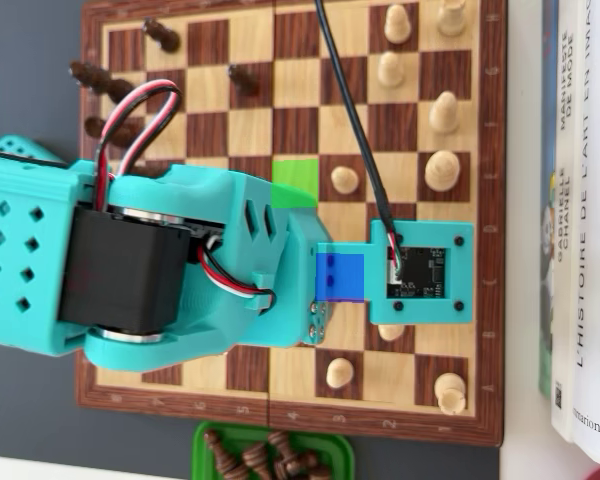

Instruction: Play chess

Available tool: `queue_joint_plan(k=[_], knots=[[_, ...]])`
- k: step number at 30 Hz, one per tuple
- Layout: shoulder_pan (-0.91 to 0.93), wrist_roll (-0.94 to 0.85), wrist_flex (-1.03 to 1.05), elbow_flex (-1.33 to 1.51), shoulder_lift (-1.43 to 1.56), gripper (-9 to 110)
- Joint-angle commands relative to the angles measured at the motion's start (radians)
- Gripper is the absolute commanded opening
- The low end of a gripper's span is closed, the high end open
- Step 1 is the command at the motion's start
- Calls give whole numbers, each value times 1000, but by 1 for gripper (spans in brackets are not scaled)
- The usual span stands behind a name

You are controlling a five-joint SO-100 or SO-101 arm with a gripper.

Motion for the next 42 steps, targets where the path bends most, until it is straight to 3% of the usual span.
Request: queue_joint_plan(k=[1, 33, 42], knots=[[8, 8, 2, -72, 2, 16], [15, 5, -9, -94, -66, 15], [17, 0, -9, -94, -66, 9]])
